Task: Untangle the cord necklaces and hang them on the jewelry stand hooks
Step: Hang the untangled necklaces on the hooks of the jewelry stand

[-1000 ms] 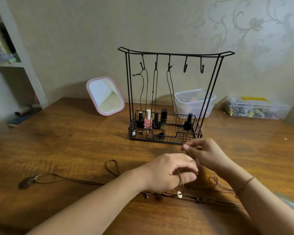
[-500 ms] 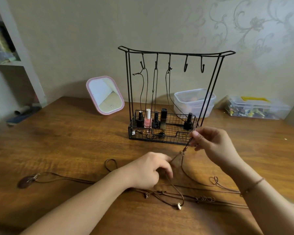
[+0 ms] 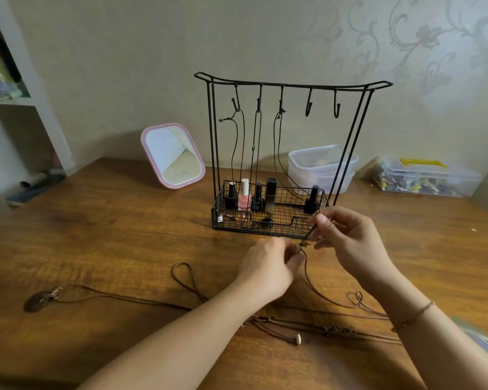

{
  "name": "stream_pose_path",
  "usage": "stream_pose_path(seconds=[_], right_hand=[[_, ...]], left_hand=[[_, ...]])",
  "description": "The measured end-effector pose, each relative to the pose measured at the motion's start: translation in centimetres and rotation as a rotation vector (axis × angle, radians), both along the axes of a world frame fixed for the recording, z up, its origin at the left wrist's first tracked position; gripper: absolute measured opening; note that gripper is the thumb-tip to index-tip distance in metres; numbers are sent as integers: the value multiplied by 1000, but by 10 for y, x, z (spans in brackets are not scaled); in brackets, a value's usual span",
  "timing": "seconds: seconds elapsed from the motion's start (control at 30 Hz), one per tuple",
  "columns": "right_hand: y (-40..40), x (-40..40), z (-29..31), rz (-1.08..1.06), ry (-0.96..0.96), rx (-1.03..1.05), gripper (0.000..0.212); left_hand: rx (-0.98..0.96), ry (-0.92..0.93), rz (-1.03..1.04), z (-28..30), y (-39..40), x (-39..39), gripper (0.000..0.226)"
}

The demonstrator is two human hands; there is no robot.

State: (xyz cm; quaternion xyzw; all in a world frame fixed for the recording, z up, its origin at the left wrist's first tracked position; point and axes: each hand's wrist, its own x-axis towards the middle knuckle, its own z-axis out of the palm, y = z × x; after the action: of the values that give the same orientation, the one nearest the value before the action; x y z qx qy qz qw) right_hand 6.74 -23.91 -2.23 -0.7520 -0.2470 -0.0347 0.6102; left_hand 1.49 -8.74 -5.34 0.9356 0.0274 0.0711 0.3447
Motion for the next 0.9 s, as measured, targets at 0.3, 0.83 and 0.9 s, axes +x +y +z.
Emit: stream_pose_path(seconds=[0.3, 0.83, 0.9], right_hand=[[-2, 8, -20, -135, 177, 188, 15], [0, -1, -23, -30, 143, 122, 19], [-2, 3, -25, -66, 148, 126, 19]], left_hand=[[-170, -133, -162, -17, 14, 6, 38], [-663, -184, -228, -5, 21, 0, 31], [-676, -142, -326, -3, 26, 0, 34]])
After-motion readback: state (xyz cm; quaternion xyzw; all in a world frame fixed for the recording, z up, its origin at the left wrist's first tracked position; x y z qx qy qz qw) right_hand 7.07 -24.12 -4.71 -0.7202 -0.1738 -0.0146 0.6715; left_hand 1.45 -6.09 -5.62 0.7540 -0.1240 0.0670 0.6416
